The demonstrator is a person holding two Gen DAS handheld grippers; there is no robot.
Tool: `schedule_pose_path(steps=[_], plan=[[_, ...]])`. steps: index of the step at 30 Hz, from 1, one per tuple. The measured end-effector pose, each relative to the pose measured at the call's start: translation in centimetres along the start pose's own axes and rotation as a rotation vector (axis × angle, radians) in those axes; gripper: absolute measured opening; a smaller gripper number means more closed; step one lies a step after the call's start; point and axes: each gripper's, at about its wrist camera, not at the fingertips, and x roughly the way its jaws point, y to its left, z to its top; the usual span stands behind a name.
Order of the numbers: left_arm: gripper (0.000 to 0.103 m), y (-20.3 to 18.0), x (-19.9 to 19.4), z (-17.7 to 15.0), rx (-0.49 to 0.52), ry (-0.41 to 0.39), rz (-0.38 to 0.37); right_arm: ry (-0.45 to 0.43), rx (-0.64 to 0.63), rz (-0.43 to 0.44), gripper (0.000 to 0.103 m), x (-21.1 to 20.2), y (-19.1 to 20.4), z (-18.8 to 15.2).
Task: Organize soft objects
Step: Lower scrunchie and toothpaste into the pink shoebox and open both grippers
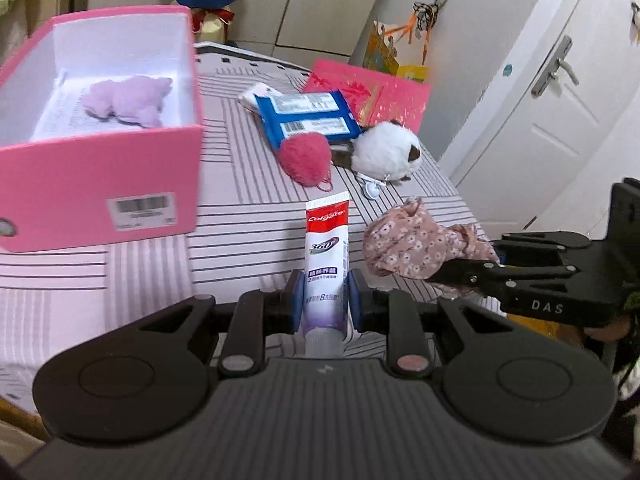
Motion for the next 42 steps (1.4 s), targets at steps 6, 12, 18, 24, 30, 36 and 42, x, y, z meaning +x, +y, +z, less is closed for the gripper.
schedule_pose_path(steps=[6,12,18,24,30,36,42], plan=[[0.022,1.2,-4.5,0.9,0.015,-0.093,0.074,-0.023,-0.046,0.115,0.022,0.2,2.6,3.0],[0.022,2.9,-7.2,2.8,0.028,-0.192,0.152,-0.108,-0.141,0.163,0.022,1.2,5.7,6.7],[0.022,5.6,-8.0,5.3,0.019,-0.26,0.26,-0.192,-0.211,0.14,0.022,4.7,8.2,10.5],[0.022,7.1,-7.3,7.9,0.042,-0.311,0.368,-0.144,-0.358,0.131,0.022,9.5,10.9,14.0],[0.022,10.2,-3.6,10.8,0.014,-0.259,0.445,-0.053,-0.457,0.095,0.023,15.3,11.7,16.5],[0.022,14.1,0.8,13.3,-0.025,-0.136,0.488,0.064,-0.559,0.061,0.024,20.2,11.7,18.4],[0.022,16.1,3.0,13.8,-0.059,-0.047,0.482,0.165,-0.637,0.056,0.03,23.4,12.3,18.8]])
